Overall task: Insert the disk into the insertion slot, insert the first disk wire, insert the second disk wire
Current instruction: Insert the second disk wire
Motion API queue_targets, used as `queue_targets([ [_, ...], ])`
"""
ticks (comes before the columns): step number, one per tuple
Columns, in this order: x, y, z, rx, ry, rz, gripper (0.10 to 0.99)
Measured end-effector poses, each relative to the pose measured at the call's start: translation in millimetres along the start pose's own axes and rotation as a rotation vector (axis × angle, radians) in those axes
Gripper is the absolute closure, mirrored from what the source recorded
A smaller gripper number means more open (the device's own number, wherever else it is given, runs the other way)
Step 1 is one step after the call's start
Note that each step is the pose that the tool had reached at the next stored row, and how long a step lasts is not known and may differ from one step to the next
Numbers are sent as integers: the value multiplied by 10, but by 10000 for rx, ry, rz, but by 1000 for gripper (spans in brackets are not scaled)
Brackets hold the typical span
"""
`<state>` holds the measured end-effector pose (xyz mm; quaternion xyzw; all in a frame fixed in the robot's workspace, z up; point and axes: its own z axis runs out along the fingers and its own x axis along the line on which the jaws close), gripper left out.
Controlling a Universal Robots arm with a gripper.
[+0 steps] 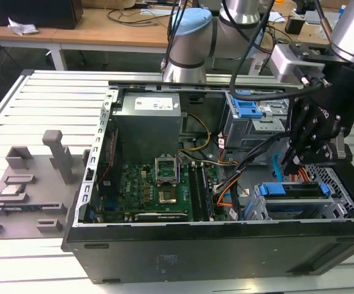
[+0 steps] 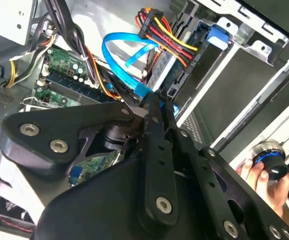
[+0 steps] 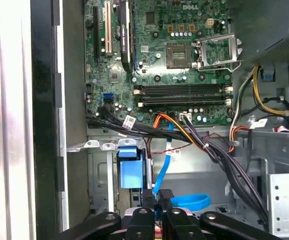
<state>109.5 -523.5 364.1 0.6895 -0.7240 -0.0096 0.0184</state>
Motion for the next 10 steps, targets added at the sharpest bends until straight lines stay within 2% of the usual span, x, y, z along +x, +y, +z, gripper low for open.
queue_targets([
  [5,20,-41,66,0,8,2,925],
  [7,63,-90,102,2,44,3,925],
  [10,80,-113,124,5,93,4,925],
])
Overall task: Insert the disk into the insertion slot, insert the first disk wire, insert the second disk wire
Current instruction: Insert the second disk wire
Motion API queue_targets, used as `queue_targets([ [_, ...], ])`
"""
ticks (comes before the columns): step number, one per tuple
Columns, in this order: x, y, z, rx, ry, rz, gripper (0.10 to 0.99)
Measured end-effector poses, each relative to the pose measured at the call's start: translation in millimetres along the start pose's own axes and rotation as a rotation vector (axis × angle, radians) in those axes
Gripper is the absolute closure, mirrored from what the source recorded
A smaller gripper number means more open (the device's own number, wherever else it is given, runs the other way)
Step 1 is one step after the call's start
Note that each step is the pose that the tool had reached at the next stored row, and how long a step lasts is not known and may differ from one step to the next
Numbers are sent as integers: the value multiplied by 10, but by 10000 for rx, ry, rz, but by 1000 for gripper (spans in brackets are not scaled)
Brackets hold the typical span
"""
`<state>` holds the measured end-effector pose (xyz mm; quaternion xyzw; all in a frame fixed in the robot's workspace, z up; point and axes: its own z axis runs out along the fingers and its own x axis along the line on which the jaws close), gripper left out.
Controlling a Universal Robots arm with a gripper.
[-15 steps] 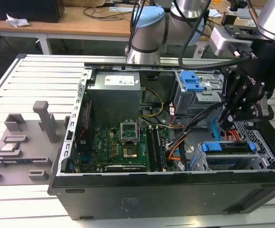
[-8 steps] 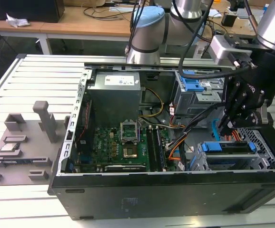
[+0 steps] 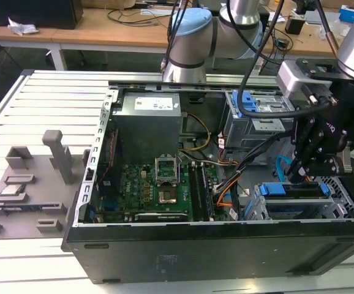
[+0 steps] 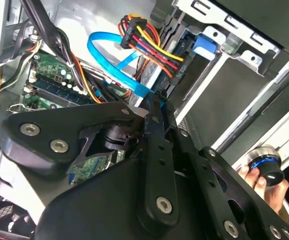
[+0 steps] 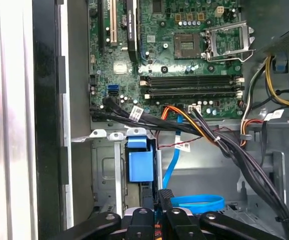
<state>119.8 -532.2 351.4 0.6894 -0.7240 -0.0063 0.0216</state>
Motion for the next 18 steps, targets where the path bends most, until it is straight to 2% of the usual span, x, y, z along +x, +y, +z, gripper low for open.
queue_targets([
  [4,-2,-25,30,3,74,0,925],
  [7,-3,-44,51,9,194,4,925],
  [9,-3,-52,59,11,235,4,925],
  [13,-4,-61,65,12,247,-3,925],
  [18,-4,-61,59,10,176,-29,925],
])
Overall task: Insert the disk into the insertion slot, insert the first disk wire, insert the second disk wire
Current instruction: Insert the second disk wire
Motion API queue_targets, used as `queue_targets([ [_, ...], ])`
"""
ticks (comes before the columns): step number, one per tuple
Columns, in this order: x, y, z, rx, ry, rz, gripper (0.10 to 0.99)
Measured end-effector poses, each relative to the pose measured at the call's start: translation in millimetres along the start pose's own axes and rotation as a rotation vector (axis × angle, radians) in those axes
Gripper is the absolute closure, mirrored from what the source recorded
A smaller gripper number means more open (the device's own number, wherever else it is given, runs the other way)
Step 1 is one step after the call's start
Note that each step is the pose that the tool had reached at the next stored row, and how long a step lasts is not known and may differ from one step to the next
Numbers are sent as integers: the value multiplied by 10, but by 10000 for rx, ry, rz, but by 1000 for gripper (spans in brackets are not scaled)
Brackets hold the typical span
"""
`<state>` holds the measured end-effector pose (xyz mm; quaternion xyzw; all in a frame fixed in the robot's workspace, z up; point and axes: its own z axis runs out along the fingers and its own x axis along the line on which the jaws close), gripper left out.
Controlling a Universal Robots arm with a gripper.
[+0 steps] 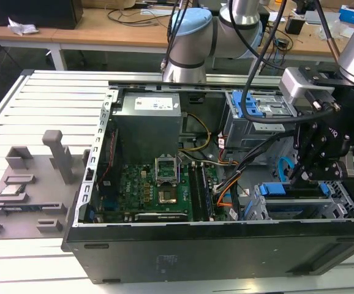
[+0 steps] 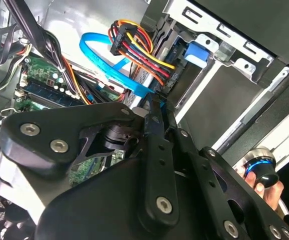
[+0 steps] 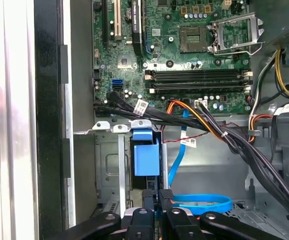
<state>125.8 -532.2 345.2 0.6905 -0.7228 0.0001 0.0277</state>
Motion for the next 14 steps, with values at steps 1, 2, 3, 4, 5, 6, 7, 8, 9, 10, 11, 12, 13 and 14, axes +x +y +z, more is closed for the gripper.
queue_targets([
  [1,0,0,-2,0,-8,-1,925],
  [2,2,0,-3,-2,-45,-3,925],
  [3,8,0,-1,-5,-119,-6,925],
  [4,11,0,1,-6,-142,-7,925],
  [5,13,0,4,-7,-148,-7,925],
  [6,17,-1,6,-6,-149,-7,925],
  [7,24,-1,6,-7,-147,-8,925],
  [8,29,-1,11,-7,-149,-8,925],
  [9,31,-3,14,-7,-151,-8,925],
  [10,31,-4,14,-7,-149,-9,925],
  [11,33,-7,17,-7,-149,-9,925],
  [12,37,-8,30,-7,-150,-9,925],
  [13,39,-8,40,-7,-149,-9,925],
  [14,40,-9,47,-7,-149,-12,925],
])
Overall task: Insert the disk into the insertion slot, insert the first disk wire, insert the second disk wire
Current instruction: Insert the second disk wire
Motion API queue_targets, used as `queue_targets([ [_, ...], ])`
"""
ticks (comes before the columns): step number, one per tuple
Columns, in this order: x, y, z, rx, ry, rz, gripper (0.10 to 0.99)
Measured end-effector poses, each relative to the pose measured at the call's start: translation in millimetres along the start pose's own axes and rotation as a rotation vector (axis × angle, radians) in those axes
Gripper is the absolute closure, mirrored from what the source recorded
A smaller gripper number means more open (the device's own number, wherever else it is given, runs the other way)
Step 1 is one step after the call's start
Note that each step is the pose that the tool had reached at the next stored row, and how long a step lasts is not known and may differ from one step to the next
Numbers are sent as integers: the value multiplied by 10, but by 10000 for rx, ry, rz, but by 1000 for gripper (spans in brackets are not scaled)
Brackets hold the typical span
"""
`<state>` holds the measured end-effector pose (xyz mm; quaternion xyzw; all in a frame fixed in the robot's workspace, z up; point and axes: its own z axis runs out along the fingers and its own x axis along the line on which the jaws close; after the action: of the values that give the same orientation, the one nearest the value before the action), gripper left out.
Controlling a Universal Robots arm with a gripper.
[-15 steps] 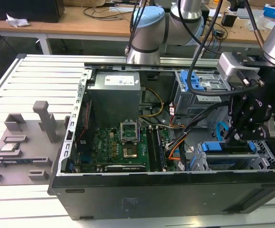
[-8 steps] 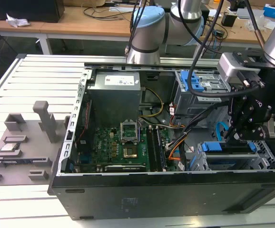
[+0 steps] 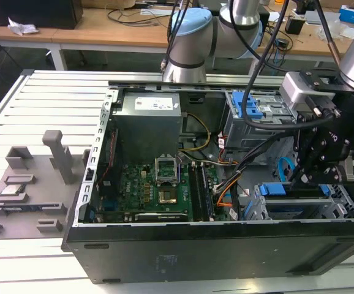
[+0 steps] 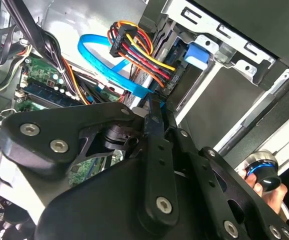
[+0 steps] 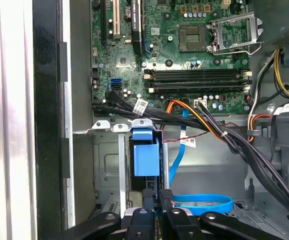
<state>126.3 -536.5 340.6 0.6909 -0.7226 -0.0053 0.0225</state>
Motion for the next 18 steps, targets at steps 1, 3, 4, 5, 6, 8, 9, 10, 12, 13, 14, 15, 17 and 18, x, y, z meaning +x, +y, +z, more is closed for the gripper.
queue_targets([
  [1,0,0,1,1,3,-2,925],
  [3,0,0,2,1,4,-1,925],
  [4,0,0,3,2,4,-1,925],
  [5,0,0,3,1,5,-2,851],
  [6,0,0,-2,1,5,-1,851],
  [8,1,2,-52,1,5,-1,851],
  [9,-1,4,-108,1,5,-2,851],
  [10,-15,8,-182,1,7,-1,851],
  [12,-44,11,-228,1,3,-1,933],
  [13,-55,12,-242,1,6,-2,980],
  [14,-75,14,-264,1,7,-2,980],
  [15,-77,14,-272,1,6,-1,980],
  [17,-76,14,-272,1,4,-1,980],
  [18,-77,14,-272,1,4,-2,980],
])
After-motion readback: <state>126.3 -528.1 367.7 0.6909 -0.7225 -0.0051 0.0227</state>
